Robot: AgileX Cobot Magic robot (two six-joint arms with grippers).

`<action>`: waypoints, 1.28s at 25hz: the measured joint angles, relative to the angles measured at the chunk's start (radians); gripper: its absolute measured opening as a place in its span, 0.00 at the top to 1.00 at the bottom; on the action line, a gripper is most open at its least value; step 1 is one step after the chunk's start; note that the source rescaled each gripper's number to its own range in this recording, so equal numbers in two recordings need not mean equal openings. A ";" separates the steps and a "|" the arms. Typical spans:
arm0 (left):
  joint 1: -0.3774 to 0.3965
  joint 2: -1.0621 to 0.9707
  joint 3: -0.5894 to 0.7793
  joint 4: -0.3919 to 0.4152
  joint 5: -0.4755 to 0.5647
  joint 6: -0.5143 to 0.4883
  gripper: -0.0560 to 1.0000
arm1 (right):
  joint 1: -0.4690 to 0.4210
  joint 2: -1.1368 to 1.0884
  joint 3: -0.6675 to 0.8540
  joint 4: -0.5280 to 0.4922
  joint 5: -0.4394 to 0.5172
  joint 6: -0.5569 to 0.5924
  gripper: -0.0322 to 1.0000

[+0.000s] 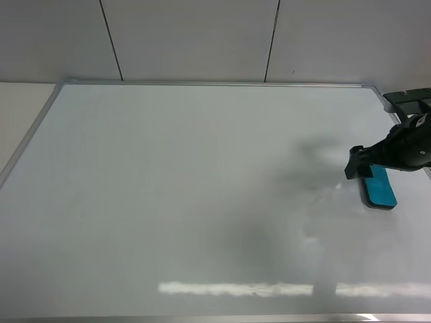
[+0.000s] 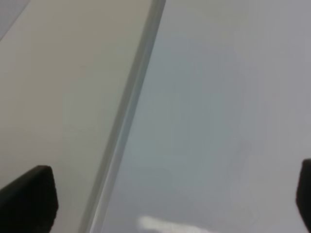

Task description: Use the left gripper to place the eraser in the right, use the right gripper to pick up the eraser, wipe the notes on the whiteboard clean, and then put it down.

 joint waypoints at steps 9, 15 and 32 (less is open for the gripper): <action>0.000 0.000 0.000 0.000 0.000 0.000 0.00 | 0.000 -0.199 0.000 0.015 0.010 0.023 0.00; 0.000 0.000 0.000 0.000 0.000 -0.001 0.00 | 0.000 -0.558 0.000 0.137 0.040 0.023 0.00; 0.000 0.000 0.000 0.000 0.000 0.001 0.00 | 0.000 -1.538 0.006 0.104 0.632 0.033 0.00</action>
